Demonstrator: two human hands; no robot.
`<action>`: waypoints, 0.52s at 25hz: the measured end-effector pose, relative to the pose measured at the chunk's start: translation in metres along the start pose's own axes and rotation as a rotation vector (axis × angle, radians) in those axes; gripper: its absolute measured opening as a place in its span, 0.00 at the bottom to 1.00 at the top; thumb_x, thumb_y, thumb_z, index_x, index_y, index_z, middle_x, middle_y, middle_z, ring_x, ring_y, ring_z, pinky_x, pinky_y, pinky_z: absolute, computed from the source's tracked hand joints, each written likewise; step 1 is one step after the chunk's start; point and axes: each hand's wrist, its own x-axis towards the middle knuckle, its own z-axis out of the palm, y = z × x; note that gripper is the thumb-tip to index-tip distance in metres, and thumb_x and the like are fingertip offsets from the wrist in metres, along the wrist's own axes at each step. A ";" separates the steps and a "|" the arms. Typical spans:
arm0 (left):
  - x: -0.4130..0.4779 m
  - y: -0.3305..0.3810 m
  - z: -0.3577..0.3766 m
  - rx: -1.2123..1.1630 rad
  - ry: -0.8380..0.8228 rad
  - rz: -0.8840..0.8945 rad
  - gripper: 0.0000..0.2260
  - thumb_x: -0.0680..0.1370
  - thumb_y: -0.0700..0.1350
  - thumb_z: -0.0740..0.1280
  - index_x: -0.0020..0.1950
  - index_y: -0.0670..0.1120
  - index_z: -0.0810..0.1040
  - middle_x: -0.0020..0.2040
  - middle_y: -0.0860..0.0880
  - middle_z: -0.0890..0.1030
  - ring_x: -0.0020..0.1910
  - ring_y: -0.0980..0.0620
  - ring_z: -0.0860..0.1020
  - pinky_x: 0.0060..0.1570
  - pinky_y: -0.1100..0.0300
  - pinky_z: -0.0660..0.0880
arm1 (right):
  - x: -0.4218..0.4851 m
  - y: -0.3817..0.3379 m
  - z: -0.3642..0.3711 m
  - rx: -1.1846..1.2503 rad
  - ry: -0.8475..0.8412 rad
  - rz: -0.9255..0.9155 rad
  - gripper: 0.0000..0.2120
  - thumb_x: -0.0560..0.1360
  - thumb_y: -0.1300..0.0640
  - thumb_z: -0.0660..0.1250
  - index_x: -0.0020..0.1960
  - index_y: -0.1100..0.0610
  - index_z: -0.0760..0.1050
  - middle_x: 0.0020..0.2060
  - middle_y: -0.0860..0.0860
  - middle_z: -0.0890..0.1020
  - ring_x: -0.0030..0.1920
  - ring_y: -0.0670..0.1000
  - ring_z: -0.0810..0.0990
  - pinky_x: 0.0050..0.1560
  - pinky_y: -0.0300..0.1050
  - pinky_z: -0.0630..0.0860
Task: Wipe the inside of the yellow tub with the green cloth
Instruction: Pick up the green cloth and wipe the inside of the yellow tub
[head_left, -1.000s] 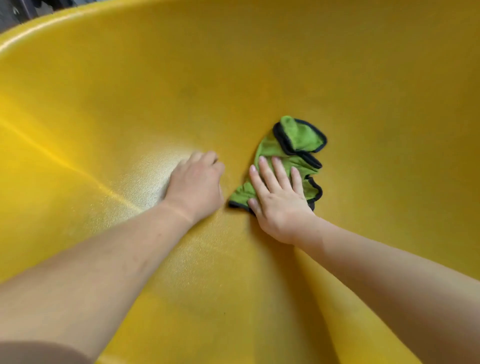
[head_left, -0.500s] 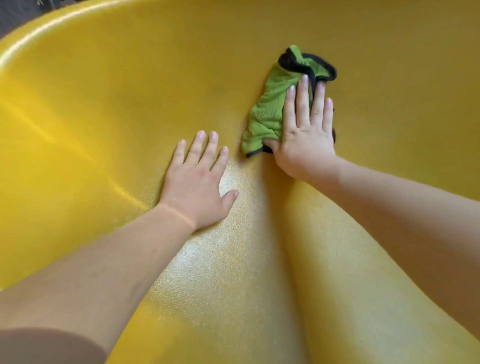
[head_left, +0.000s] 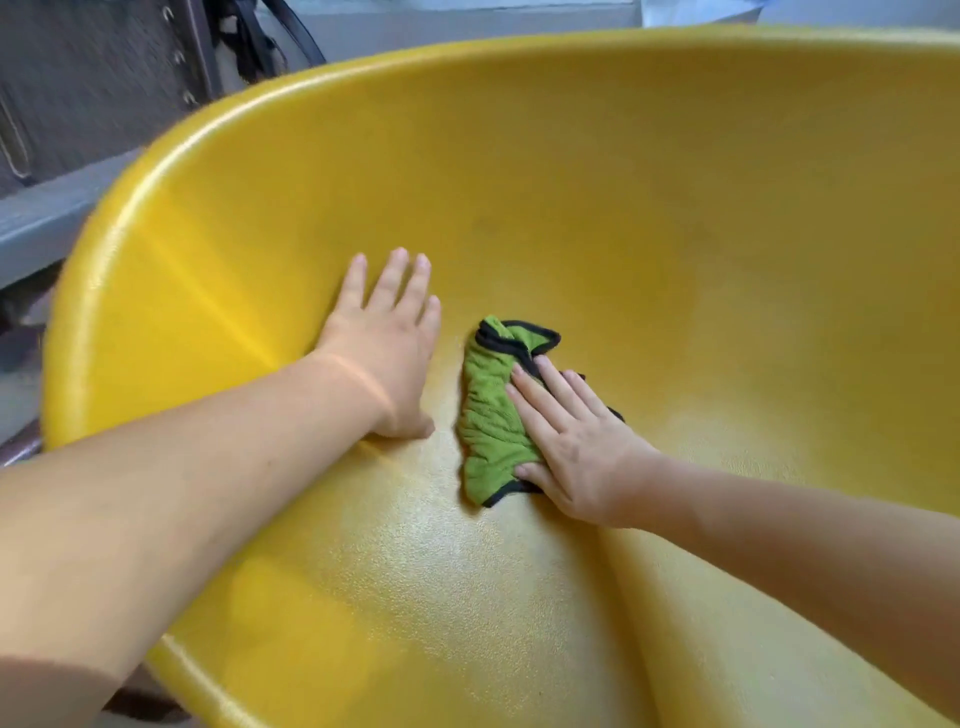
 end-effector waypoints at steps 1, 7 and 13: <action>-0.002 -0.008 0.002 0.017 0.022 -0.047 0.62 0.64 0.80 0.60 0.82 0.45 0.37 0.81 0.38 0.30 0.79 0.37 0.30 0.75 0.32 0.38 | 0.006 0.007 -0.002 -0.088 0.027 -0.098 0.39 0.82 0.36 0.45 0.84 0.61 0.47 0.84 0.58 0.48 0.83 0.61 0.40 0.81 0.61 0.46; -0.010 -0.022 0.026 -0.105 0.141 -0.173 0.70 0.58 0.85 0.56 0.80 0.37 0.32 0.79 0.35 0.28 0.78 0.38 0.27 0.78 0.40 0.35 | 0.118 0.044 -0.062 -0.483 0.271 -0.246 0.35 0.81 0.53 0.54 0.84 0.59 0.47 0.84 0.55 0.49 0.83 0.59 0.46 0.81 0.59 0.46; 0.000 -0.027 0.023 -0.119 0.157 -0.169 0.70 0.60 0.84 0.58 0.79 0.36 0.32 0.78 0.33 0.28 0.78 0.35 0.27 0.78 0.39 0.36 | 0.100 0.101 -0.104 -0.555 0.420 0.255 0.35 0.76 0.60 0.51 0.82 0.65 0.48 0.83 0.63 0.52 0.82 0.68 0.48 0.81 0.63 0.40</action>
